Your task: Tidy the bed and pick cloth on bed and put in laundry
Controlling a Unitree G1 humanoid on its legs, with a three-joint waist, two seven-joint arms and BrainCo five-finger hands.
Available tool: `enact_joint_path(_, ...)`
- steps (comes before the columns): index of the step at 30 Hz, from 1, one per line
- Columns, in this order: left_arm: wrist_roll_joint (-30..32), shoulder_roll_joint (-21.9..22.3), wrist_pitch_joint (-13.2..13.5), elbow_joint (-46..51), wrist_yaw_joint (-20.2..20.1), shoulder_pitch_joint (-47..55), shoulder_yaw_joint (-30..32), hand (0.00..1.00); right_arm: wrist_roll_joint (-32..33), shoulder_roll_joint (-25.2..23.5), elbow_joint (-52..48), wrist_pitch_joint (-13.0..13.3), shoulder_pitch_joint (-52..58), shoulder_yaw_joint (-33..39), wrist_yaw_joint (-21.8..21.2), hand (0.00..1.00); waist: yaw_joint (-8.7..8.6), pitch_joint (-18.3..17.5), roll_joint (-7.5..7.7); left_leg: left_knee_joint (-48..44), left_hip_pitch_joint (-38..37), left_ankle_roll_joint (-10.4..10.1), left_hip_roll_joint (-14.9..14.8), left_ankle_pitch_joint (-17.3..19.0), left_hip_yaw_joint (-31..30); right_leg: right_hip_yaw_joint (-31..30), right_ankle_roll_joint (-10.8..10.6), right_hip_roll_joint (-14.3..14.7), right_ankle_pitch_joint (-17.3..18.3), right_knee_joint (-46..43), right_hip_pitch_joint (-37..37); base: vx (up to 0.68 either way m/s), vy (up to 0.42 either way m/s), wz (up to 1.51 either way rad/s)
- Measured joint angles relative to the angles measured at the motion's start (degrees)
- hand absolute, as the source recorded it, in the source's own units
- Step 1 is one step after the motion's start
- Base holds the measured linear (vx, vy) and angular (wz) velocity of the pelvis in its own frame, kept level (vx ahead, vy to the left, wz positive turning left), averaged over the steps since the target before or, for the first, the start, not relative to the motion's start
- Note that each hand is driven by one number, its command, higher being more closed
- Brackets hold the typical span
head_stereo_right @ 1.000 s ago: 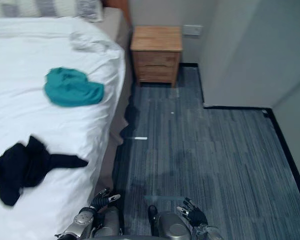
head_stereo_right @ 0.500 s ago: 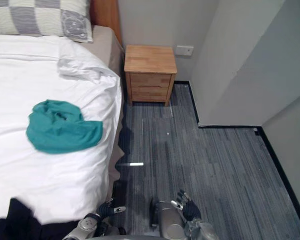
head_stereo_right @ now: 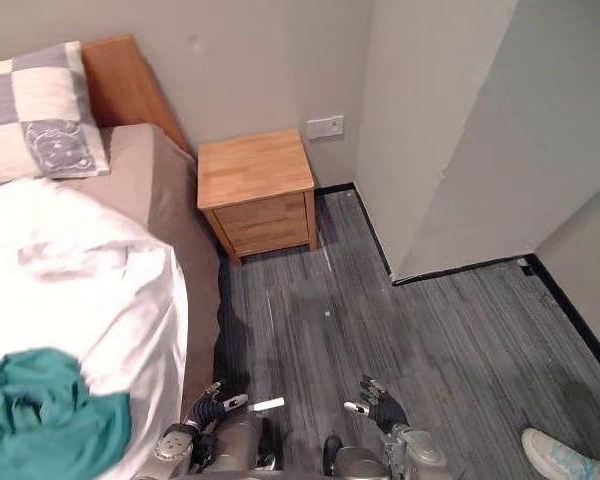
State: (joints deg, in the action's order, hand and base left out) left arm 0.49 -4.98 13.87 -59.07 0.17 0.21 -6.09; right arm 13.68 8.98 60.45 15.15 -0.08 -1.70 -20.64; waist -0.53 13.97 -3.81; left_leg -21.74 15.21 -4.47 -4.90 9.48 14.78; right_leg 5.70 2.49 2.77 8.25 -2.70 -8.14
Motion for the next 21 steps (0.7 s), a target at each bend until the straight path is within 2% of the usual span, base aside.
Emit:
enact_joint_path(1, -0.2, 0.2, 0.4, 0.0, 0.5, -0.1, -0.1, 0.00, -1.0, -0.8, 0.0, 0.0, 1.0, 0.0, 0.0, 0.00, 0.56, -0.4, 0.92, 3.9, -1.0, 4.0, -0.2, -5.8, 9.3, 1.0, -1.1, -1.3, 0.7, 2.5, -3.4, 0.57, 0.143, 0.17)
enact_joint_path(2, -0.2, 0.0, 0.3, -0.1, 0.7, -0.3, -0.1, 0.00, -1.1, -1.0, 0.0, 0.0, 1.3, 0.1, 0.1, 0.00, 0.76, -0.5, 1.49, 4.1, -1.5, 5.0, -0.2, -6.0, 11.6, 1.8, -1.7, -2.0, 1.0, 3.0, -4.1, 0.60, 0.148, 0.46)
enact_joint_path(3, -0.2, 0.3, 0.3, -0.1, 1.2, -1.2, -0.3, 0.00, -1.2, -1.5, -0.6, 0.2, 1.6, 0.3, 0.3, 0.00, 0.66, -0.9, 2.24, 3.6, -1.5, 6.1, 0.3, -5.6, 17.2, 3.8, -2.4, -3.4, 1.4, 3.2, -4.6, 0.57, 0.134, 0.76)
enact_joint_path(4, -0.3, 0.7, 0.2, 0.2, 1.3, -1.6, -0.5, 0.00, -1.4, -1.7, -0.7, 0.4, 1.5, 0.7, 0.3, 0.00, 0.35, -1.1, 2.27, 1.5, -0.9, 9.5, -0.2, -4.1, 19.6, 6.7, -3.0, -3.5, 1.5, 2.6, -4.8, 0.55, 0.132, 0.85)
enact_joint_path(5, -0.6, 0.8, 0.0, 0.4, 1.4, -1.4, -0.3, 0.00, -1.7, -1.8, -0.6, 0.4, 1.5, 0.5, 0.3, 0.00, 0.60, -1.2, 2.14, 0.0, -1.1, 13.0, -0.3, -2.0, 19.0, 7.8, -4.3, -3.6, 2.2, 0.5, -4.8, 0.52, 0.138, 0.74)
enact_joint_path(6, -0.9, 0.8, -1.0, 0.4, 1.4, -1.5, 0.1, 0.00, -2.1, -2.0, -0.6, 0.6, 1.0, 0.5, 0.3, 0.00, 1.09, -1.2, 2.26, -1.0, -1.9, 15.2, -0.4, 0.7, 18.7, 9.1, -6.3, -3.9, 3.4, -5.0, -4.0, 0.53, 0.177, 0.63)
enact_joint_path(7, -0.8, 0.8, -1.8, 0.2, 1.4, -1.3, 0.0, 0.00, -2.3, -1.7, -0.6, 0.9, 0.0, 0.7, 0.0, 0.00, 1.38, -1.3, 2.38, 0.2, -4.7, 14.5, 0.2, 2.2, 17.9, 11.0, -8.0, -6.0, 4.2, -19.9, 0.5, 0.53, 0.194, 0.52)
enact_joint_path(8, -0.8, 0.7, -1.8, 0.2, 1.4, -1.2, 0.0, 0.00, -2.3, -1.5, -0.6, 1.2, -0.3, 0.8, -0.3, 0.00, 1.46, -1.3, 2.40, 1.3, -6.3, 14.1, 0.7, 2.7, 17.1, 11.8, -9.3, -7.7, 3.6, -28.4, 3.5, 0.52, 0.193, 0.62)
enact_joint_path(9, -0.8, 0.3, -1.9, -0.2, 1.4, -1.0, -0.1, 0.00, -1.9, -1.5, -1.1, 2.1, -0.7, 0.8, -0.9, 0.00, 1.26, -1.6, 3.02, 3.5, -9.1, 13.8, 2.9, 2.9, 14.4, 14.2, -8.4, -11.3, 4.4, -41.2, 8.3, 0.41, 0.120, 0.60)
enact_joint_path(11, -0.9, -0.1, -1.9, -0.3, 1.3, -0.6, -0.8, 0.00, -0.8, -1.7, -1.4, 2.6, -0.6, 0.7, -0.7, 0.00, 0.39, -1.6, 2.99, 6.5, -14.0, 13.4, 4.5, 3.1, 8.6, 15.0, -6.6, -13.7, 7.5, -48.6, 11.6, 0.51, 0.028, 1.28)
enact_joint_path(13, -0.9, -1.1, -1.0, -0.3, 1.2, 0.0, -1.0, 0.00, -0.5, -1.8, -1.6, 3.3, 0.2, 0.3, -0.4, 0.00, -0.36, -1.5, 2.86, 8.8, -18.3, 13.4, 4.6, 3.1, 2.9, 14.1, -7.0, -12.9, 9.8, -45.5, 13.4, 0.52, -0.105, 1.58)
enact_joint_path(14, -0.9, -1.2, -0.1, -0.7, 1.1, 0.0, -1.0, 0.00, 0.5, -1.8, -2.6, 4.5, 1.5, 0.1, 0.9, 0.00, -0.51, -1.5, 2.78, 9.8, -20.3, 13.2, 4.2, 3.0, -0.9, 11.6, -7.0, -12.1, 10.1, -39.9, 14.9, 0.43, -0.156, 1.64)
enact_joint_path(16, -2.2, -1.9, 0.8, -0.8, 1.1, -0.2, -1.0, 0.00, 1.6, -1.7, -4.1, 6.1, 3.0, 0.1, 2.6, 0.00, -0.97, -1.5, 2.69, 9.9, -20.9, 10.8, 3.0, 3.3, -8.0, 3.6, -8.0, -10.0, 8.8, -27.1, 17.8, 0.38, -0.215, 1.77)
enact_joint_path(17, -2.6, -2.1, 1.1, -0.8, 1.1, -0.2, -1.0, 0.00, 1.5, -1.7, -4.5, 6.7, 3.2, 0.0, 3.4, 0.00, -1.22, -1.5, 2.69, 9.9, -20.9, 10.4, 2.7, 3.5, -10.6, 0.3, -8.8, -9.2, 7.7, -23.0, 18.6, 0.42, -0.370, 1.96)
enact_joint_path(18, -3.7, -2.3, 1.6, -1.1, 1.1, -0.2, -1.0, 0.00, 1.4, -1.9, -5.9, 8.2, 4.4, -0.1, 5.1, 0.00, -1.72, -1.5, 2.71, 9.6, -20.7, 8.4, 1.8, 4.6, -16.1, -8.7, -9.5, -8.1, 3.5, -14.7, 19.4, 0.36, -0.361, 1.99)
enact_joint_path(19, -4.5, -2.3, 1.7, -1.3, 1.1, 0.0, -1.0, 0.00, 1.4, -2.1, -7.6, 9.4, 5.7, -0.5, 7.0, 0.00, -1.68, -1.7, 3.23, 8.4, -20.3, 6.4, 1.3, 5.8, -20.0, -16.3, -11.2, -7.8, -0.2, -8.4, 18.7, 0.45, -0.489, 2.24)
enact_joint_path(20, -4.8, -2.7, 1.7, -1.3, 1.1, 0.4, -1.0, 0.00, 1.4, -2.7, -9.8, 10.2, 6.9, -0.9, 8.5, 0.00, -1.61, -1.8, 4.24, 6.7, -19.6, 4.3, 1.2, 7.0, -23.1, -21.0, -13.3, -8.0, -2.5, -4.5, 17.7, 0.31, -0.388, 2.08)
enact_joint_path(21, -5.1, -3.8, 1.8, -1.2, 1.1, 1.3, -0.9, 0.00, 1.4, -3.9, -13.1, 11.1, 8.2, -1.5, 10.7, 0.00, -1.79, -1.9, 6.22, 4.8, -19.2, 1.9, 1.5, 8.8, -26.3, -23.2, -13.8, -8.6, -3.5, -3.5, 16.3, 0.40, -0.642, 2.12)
